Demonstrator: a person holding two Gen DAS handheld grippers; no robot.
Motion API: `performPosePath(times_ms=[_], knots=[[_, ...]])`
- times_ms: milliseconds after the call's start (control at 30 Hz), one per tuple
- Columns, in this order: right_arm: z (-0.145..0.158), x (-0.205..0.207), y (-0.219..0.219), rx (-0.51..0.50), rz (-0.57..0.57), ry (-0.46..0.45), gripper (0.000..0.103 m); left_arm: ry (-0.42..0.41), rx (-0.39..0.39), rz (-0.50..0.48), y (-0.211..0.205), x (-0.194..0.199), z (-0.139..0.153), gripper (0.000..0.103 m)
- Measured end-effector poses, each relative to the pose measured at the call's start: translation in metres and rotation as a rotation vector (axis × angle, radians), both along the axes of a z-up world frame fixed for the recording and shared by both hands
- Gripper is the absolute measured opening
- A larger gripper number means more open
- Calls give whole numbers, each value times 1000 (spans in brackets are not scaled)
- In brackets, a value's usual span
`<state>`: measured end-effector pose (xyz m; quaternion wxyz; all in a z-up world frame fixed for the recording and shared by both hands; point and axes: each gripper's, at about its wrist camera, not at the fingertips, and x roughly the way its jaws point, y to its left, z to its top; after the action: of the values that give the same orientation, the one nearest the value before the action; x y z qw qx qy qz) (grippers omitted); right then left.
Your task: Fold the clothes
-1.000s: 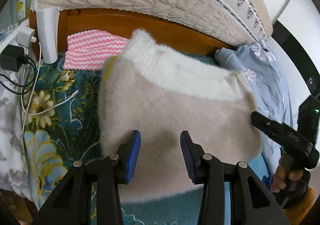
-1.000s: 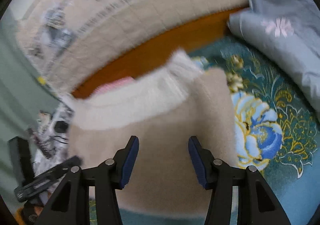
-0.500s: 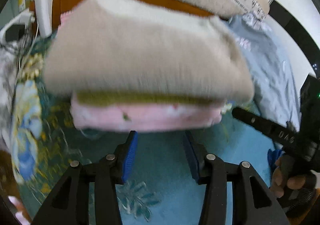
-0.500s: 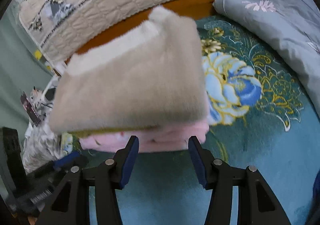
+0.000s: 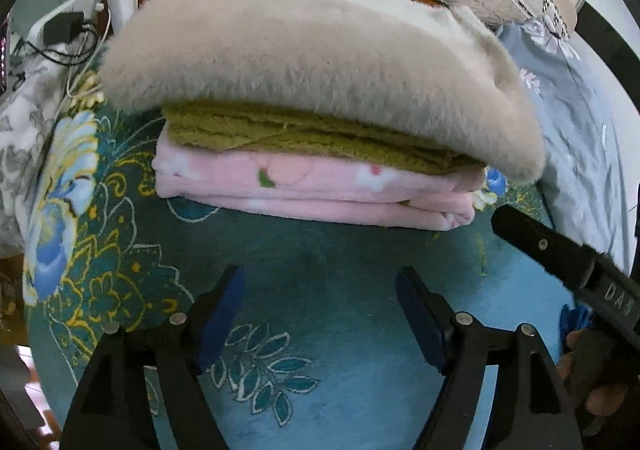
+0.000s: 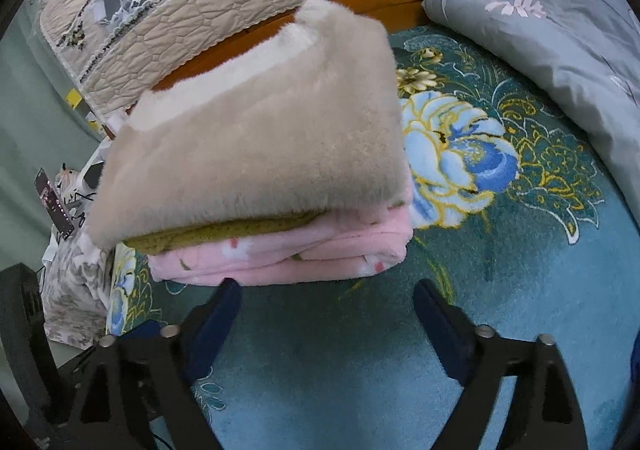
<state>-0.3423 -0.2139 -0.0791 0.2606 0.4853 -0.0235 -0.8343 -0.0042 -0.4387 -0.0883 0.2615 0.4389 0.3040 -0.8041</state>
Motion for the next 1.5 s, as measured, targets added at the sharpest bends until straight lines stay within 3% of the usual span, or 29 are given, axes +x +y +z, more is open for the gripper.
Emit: performPosePath(times_ms=[100, 167, 433, 667, 767, 1067, 1500], knots=[[2, 2, -2, 3, 7, 4, 93, 5, 6, 8, -2, 3, 3, 79], [2, 4, -2, 11, 11, 7, 103, 1, 3, 11, -3, 5, 5, 82], [4, 6, -3, 46, 30, 23, 103, -33, -1, 25, -4, 2, 2, 84], [1, 8, -5, 60, 40, 23, 103, -6, -26, 28, -2, 3, 4, 87], [0, 9, -6, 58, 41, 28, 103, -5, -59, 49, -1, 6, 6, 93], [-2, 10, -10, 77, 55, 31, 103, -20, -121, 80, -1, 12, 5, 93], [-10, 13, -17, 97, 79, 20, 103, -29, -146, 101, -10, 12, -5, 93]])
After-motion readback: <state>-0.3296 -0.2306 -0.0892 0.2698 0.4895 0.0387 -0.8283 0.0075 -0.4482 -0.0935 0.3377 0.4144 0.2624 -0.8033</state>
